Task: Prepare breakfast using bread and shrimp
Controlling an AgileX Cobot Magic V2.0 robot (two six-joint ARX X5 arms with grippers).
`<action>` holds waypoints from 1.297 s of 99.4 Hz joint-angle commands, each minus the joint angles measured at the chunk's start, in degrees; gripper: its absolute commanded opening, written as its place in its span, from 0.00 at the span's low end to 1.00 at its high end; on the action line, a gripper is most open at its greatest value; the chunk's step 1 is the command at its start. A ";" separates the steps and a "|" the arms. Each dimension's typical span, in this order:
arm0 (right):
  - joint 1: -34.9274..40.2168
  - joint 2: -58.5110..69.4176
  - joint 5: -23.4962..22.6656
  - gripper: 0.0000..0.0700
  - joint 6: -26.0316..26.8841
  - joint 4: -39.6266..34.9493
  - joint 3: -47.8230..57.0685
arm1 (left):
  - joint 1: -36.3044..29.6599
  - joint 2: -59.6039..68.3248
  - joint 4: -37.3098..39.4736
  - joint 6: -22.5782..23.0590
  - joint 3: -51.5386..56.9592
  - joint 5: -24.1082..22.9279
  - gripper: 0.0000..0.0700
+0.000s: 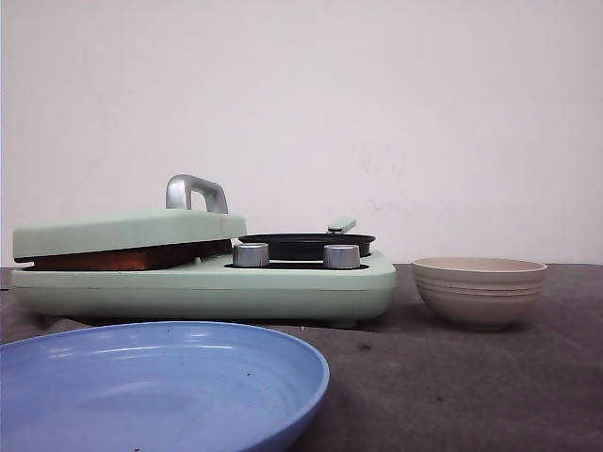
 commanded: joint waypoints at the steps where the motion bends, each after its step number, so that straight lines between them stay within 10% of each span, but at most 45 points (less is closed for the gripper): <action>1: 0.72 0.00 0.28 0.01 2.91 -0.48 -0.33 | 0.07 -0.09 -0.22 0.31 -1.03 0.20 0.00; 129: -4.31 0.00 -2.08 0.01 0.04 -0.42 -0.33 | 0.07 -0.09 -0.22 0.31 -1.03 0.20 0.00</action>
